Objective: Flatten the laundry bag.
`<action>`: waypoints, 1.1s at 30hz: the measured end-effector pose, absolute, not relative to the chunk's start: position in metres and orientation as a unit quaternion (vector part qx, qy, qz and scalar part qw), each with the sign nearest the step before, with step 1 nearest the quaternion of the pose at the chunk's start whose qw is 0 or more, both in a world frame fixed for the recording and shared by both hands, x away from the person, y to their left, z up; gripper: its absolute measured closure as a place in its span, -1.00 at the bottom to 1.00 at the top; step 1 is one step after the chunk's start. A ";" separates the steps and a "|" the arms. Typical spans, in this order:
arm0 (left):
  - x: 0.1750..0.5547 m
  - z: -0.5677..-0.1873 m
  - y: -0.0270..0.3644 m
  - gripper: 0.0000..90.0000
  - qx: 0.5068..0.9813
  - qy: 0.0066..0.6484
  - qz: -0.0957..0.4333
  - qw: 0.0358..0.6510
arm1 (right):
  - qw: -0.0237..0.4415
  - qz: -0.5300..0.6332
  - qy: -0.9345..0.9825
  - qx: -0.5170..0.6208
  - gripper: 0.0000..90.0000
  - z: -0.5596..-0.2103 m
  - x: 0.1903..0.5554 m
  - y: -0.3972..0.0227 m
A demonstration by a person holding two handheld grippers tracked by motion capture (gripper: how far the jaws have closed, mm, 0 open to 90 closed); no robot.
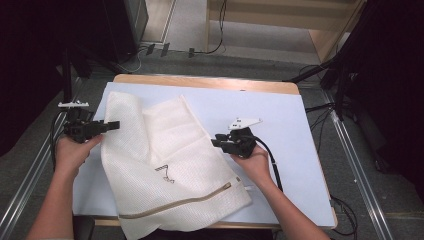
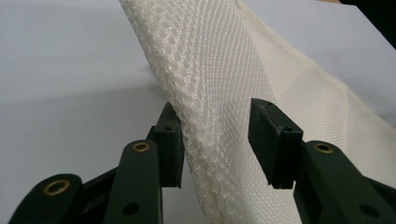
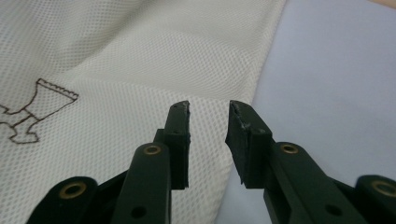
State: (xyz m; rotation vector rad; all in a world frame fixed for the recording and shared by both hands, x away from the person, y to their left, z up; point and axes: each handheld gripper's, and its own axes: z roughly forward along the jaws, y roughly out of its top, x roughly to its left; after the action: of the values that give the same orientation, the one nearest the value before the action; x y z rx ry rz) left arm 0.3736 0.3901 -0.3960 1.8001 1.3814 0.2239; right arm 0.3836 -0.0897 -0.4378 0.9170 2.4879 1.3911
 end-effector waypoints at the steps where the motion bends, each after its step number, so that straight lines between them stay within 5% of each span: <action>1: 0.374 -0.396 0.390 0.24 0.717 0.551 0.089 0.418 | 0.075 0.463 0.829 0.306 0.52 -0.439 0.387 -0.089; 8: 0.367 -0.397 0.394 0.15 0.714 0.557 0.088 0.415 | 0.069 0.449 0.833 0.315 0.27 -0.451 0.410 -0.076; 18: 0.363 -0.399 0.396 0.13 0.714 0.560 0.086 0.410 | 0.053 0.423 0.843 0.329 0.16 -0.471 0.428 -0.058; 22: 0.364 -0.399 0.396 0.14 0.714 0.561 0.085 0.412 | 0.052 0.413 0.850 0.322 0.35 -0.476 0.426 -0.048; 27: 0.365 -0.399 0.395 0.14 0.714 0.559 0.084 0.413 | 0.052 0.403 0.855 0.323 0.84 -0.474 0.424 -0.047; 33: 0.370 -0.399 0.390 0.14 0.718 0.555 0.081 0.412 | 0.061 0.397 0.853 0.333 0.93 -0.468 0.424 -0.053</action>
State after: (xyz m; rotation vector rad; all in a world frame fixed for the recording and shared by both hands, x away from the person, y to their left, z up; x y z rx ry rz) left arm 0.3698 0.3902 -0.3991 1.8067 1.3951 0.2050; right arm 0.4239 -0.0533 -0.4676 1.0076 2.5818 1.1997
